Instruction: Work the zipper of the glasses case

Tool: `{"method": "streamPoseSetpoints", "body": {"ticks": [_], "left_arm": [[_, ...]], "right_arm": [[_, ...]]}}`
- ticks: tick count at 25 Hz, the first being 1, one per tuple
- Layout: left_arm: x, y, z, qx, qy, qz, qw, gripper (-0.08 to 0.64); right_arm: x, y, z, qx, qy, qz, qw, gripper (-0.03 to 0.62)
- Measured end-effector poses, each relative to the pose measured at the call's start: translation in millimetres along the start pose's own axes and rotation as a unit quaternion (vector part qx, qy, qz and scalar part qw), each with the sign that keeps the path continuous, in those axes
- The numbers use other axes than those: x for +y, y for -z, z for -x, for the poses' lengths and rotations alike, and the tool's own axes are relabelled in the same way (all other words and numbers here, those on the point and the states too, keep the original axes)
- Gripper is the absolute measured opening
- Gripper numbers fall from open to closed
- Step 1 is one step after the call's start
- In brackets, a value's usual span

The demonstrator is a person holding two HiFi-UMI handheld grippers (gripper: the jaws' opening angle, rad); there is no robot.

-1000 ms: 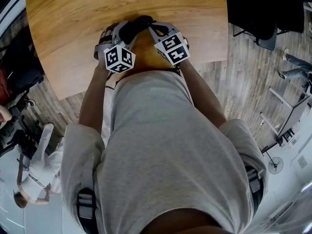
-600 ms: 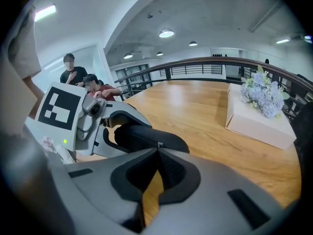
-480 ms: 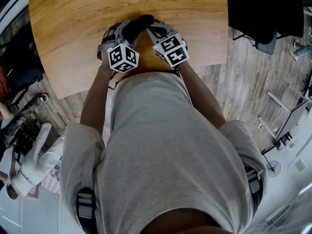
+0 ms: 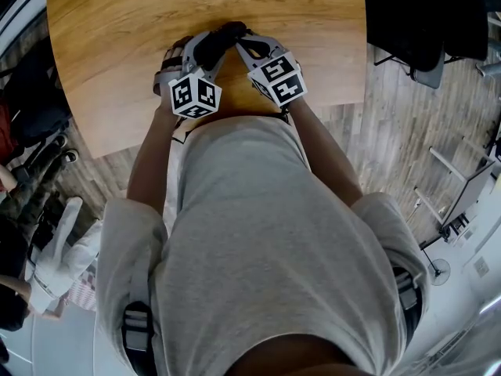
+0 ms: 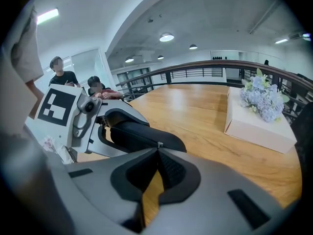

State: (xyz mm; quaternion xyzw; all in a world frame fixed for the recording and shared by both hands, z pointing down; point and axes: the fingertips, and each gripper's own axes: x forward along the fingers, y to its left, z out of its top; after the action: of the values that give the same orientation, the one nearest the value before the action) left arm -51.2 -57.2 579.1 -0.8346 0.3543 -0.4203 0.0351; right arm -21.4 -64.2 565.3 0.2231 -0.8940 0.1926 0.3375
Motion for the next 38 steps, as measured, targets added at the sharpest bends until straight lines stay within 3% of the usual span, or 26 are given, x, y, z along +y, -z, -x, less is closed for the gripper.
{"method": "streamPoseSetpoints", "body": {"ticks": [12,22,38], "left_arm": [[3.3,-8.3,-8.7,0.011,0.001,0.005,0.9999,0.276],[6.1,-27.9,11.1,-0.053,0.004,-0.022,0.9983,0.276],[11.0,-27.2,-1.6,-0.007,0.011,0.002,0.9999,0.276]], "right_arm": [[19.2,-12.6,5.5,-0.007,-0.018,0.011,1.0,0.025],[7.2,-15.3,13.3,-0.025,-0.027,-0.014,0.999,0.026],[26.9,-28.9,17.4,-0.033,-0.049,-0.002,0.998,0.025]]}}
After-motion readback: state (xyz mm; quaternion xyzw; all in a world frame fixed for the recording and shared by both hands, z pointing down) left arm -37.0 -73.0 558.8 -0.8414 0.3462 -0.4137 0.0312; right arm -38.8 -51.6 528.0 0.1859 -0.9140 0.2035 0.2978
